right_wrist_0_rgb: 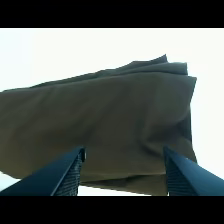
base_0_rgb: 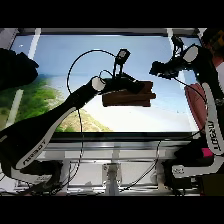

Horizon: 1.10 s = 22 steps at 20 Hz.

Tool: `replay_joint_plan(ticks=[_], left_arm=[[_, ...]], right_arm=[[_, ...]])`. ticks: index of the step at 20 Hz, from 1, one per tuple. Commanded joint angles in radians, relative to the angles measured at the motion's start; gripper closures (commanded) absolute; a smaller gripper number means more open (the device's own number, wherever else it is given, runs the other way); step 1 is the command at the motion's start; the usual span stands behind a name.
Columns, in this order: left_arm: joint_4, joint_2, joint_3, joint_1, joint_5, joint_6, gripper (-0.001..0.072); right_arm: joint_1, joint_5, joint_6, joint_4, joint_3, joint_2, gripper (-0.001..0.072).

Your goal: Fold the clothes and pants, and hang the long-sleeved shirts on hangers.

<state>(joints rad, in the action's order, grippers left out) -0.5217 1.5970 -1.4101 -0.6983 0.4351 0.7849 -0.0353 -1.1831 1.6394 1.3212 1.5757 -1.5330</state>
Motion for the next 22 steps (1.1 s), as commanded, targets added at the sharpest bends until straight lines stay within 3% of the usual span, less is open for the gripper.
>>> replay_joint_plan(ticks=[1,5,9,11,22], left_arm=[[-0.001,-0.013,-0.001,0.033,-0.001,0.0,0.0037],[-0.001,-0.026,-0.001,0.079,0.021,0.0,0.0037],[-0.001,-0.027,-0.001,0.107,0.059,0.0,0.0037],[-0.001,-0.027,-0.001,0.11,0.059,0.0,0.0037],[-0.001,-0.027,-0.001,0.11,0.059,0.0,0.0038]], right_arm=[[0.025,-0.064,-0.122,0.071,0.0,-0.008,0.0151],[0.128,-0.127,-0.15,0.013,-0.008,-0.069,0.0152],[0.237,-0.252,-0.221,-0.269,-0.008,-0.201,0.0142],[0.248,-0.263,-0.221,-0.331,-0.008,-0.27,0.0019],[0.11,-0.229,-0.222,-0.469,-0.01,-0.462,0.0023]])
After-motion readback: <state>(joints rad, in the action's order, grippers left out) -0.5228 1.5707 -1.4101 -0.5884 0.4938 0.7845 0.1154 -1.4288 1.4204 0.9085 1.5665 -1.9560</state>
